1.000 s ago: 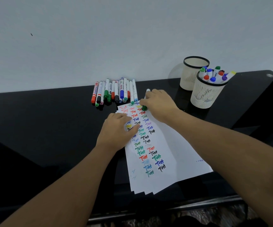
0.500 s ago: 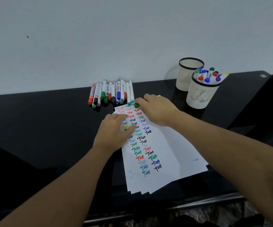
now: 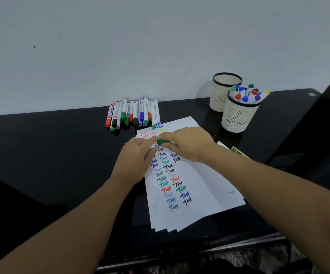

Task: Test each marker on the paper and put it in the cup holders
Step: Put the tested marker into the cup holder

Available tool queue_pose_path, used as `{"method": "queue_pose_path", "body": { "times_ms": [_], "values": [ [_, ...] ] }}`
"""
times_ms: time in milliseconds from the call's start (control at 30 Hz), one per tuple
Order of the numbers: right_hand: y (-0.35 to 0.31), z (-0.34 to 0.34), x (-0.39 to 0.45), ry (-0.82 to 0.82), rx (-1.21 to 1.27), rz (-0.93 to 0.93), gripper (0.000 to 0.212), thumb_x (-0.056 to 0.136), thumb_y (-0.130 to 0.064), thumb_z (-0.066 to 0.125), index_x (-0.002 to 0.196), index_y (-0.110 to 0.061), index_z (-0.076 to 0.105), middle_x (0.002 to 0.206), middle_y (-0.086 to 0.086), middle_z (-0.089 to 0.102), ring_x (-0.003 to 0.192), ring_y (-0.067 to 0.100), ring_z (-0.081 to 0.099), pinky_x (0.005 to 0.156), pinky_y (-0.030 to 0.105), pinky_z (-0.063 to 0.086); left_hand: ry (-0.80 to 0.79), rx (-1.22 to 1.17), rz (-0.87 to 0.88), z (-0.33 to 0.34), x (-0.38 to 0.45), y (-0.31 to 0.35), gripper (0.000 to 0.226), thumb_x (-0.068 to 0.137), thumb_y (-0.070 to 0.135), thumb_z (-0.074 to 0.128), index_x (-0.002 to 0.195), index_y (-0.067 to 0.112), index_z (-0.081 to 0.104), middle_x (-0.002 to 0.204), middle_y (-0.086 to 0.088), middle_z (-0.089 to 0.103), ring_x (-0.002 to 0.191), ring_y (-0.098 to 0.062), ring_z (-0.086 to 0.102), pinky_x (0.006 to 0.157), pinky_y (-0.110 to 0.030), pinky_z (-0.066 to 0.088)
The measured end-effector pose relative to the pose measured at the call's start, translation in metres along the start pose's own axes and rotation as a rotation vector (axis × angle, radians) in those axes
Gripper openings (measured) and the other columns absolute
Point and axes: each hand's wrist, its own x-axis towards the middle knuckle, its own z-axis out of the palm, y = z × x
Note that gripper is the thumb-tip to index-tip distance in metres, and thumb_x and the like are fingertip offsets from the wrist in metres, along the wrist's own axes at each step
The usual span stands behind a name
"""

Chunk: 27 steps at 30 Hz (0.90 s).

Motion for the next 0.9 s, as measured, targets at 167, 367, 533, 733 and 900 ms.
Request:
{"method": "queue_pose_path", "body": {
  "times_ms": [167,367,533,733,900],
  "values": [
    [0.000,0.006,-0.005,-0.023,0.068,0.010,0.044,0.106,-0.059,0.035,0.145,-0.044,0.048,0.116,-0.002,0.071,0.101,0.020,0.065,0.072,0.034,0.051,-0.003,0.005,0.017,0.000,0.000,-0.002,0.033,0.099,0.032,0.056,0.123,0.012,0.069,0.112,-0.004,0.072,0.103,-0.024,0.061,0.087,-0.045,0.052],
    [-0.002,0.006,-0.011,-0.067,0.127,0.044,0.046,0.104,-0.061,0.039,0.135,-0.032,0.057,0.106,-0.001,0.072,0.090,0.018,0.064,0.075,0.040,0.055,-0.020,0.028,0.087,0.000,0.000,-0.002,0.033,0.100,0.029,0.061,0.128,0.013,0.067,0.114,-0.004,0.071,0.106,-0.022,0.060,0.088,-0.041,0.051],
    [-0.007,0.005,-0.012,-0.082,0.192,0.098,0.045,0.103,-0.060,0.044,0.133,-0.027,0.052,0.095,-0.005,0.067,0.080,0.014,0.059,0.066,0.033,0.048,-0.023,-0.001,0.034,-0.002,0.000,0.001,0.029,0.100,0.025,0.061,0.124,0.010,0.068,0.114,-0.005,0.069,0.107,-0.023,0.058,0.089,-0.044,0.052],
    [-0.001,0.001,-0.026,0.017,0.420,0.212,0.023,0.108,-0.017,0.038,0.129,-0.023,0.034,0.077,0.005,0.056,0.069,0.021,0.054,0.064,0.044,0.047,-0.033,0.004,-0.098,0.001,0.001,-0.001,0.023,0.094,0.028,0.068,0.110,0.011,0.069,0.108,-0.001,0.064,0.102,-0.018,0.051,0.083,-0.031,0.047],
    [0.001,-0.004,-0.034,0.074,0.612,0.326,0.035,0.107,-0.015,0.037,0.117,-0.029,0.068,0.117,-0.001,0.065,0.096,0.016,0.066,0.087,0.034,0.053,-0.054,0.002,-0.134,0.002,0.001,0.000,0.035,0.092,0.033,0.069,0.121,0.014,0.066,0.115,0.000,0.063,0.107,-0.018,0.050,0.088,-0.033,0.047]
  ]
}}
